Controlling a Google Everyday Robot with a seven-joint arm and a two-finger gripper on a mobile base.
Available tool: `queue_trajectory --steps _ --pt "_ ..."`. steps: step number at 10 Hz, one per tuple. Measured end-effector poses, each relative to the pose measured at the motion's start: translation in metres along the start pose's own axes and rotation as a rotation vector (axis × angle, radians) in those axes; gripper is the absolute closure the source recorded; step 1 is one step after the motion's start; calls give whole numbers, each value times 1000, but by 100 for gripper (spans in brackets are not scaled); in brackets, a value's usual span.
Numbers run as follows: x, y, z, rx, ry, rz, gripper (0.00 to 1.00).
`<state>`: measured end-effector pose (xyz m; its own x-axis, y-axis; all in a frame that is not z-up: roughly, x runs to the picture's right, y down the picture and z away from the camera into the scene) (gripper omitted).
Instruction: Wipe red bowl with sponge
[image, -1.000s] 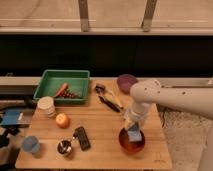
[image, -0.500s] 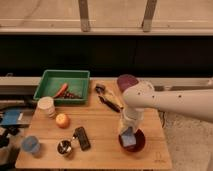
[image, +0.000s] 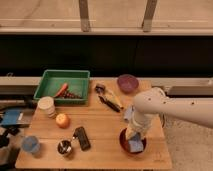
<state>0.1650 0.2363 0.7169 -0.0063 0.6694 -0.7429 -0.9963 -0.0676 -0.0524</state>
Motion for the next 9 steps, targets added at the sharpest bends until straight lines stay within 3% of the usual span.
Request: queue_trajectory --steps 3,6,9 --pt "-25 -1 -7 29 -15 0 100" --pt "-45 21 -7 26 -15 -51 100" --pt "-36 36 -5 11 -12 -105 100"
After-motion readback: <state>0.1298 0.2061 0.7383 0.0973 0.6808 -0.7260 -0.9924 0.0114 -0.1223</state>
